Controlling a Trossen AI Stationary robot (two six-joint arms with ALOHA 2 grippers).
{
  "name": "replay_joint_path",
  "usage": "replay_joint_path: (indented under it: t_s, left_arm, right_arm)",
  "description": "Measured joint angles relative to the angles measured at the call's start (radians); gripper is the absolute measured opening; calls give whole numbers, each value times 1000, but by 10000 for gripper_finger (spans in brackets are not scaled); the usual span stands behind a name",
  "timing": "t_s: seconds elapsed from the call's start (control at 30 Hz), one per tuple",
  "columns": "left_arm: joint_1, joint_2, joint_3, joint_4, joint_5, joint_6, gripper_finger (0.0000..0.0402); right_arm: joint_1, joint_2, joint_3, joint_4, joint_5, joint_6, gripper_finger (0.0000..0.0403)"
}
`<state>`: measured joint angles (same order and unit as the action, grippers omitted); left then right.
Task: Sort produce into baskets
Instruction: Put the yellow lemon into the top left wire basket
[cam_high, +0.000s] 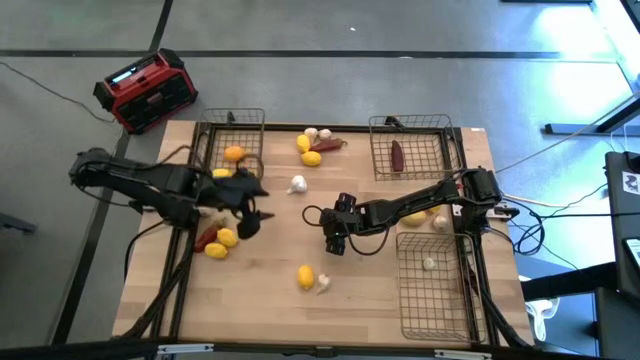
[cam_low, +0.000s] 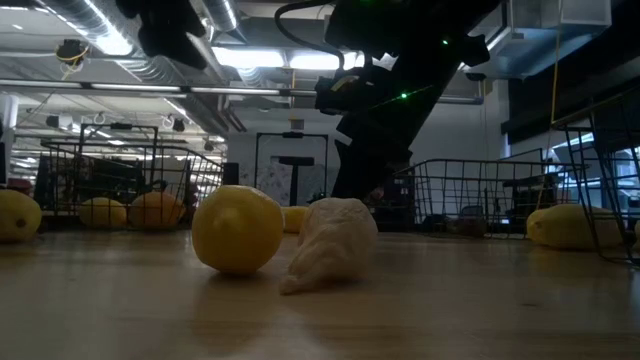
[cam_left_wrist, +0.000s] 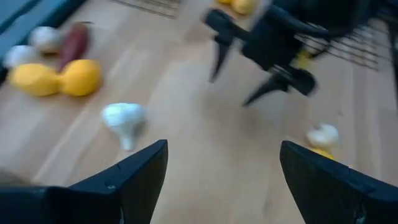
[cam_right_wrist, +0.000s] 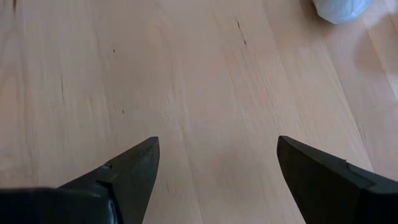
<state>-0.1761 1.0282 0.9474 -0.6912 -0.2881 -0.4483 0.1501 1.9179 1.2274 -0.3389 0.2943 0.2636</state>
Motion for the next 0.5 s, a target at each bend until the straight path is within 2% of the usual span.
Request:
replay_joint_path:
  t_s: [0.27,0.5]
  left_arm:
    - [-152,165,0,153,1,6,304]
    - [-210,317,0,227,2,28,304]
  right_arm:
    - [0,0,0,0,0,0,319]
    - [0,0,0,45,0,0,319]
